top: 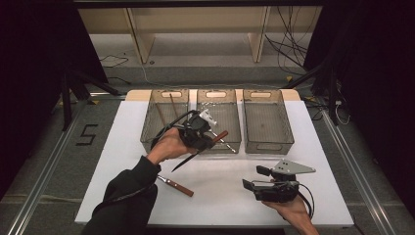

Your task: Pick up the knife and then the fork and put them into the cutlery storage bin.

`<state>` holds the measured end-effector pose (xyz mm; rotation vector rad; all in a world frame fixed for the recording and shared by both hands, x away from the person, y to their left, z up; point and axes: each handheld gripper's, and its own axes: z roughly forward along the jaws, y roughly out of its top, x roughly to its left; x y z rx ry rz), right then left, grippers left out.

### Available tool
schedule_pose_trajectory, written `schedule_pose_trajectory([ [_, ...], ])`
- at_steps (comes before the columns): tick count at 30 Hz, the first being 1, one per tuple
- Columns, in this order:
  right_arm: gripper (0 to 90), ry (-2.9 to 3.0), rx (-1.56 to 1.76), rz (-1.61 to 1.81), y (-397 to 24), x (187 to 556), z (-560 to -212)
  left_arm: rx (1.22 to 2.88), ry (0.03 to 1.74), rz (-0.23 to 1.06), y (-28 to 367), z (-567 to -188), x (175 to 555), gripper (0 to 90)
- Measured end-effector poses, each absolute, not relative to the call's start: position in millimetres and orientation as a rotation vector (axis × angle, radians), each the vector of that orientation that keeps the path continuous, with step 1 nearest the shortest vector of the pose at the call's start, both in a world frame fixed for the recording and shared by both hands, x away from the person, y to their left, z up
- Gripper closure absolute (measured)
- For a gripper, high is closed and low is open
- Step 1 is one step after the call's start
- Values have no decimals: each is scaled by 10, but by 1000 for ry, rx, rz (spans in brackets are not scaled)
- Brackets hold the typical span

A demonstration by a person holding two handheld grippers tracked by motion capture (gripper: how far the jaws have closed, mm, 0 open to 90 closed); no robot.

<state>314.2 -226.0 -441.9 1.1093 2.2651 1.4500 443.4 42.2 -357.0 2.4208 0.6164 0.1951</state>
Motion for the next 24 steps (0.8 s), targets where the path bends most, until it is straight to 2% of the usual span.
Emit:
schedule_pose_trajectory([
  [24,245,2269,1094,1485,-2237,3107,-4421,2197,651,244,-324,-3218,4920,761],
])
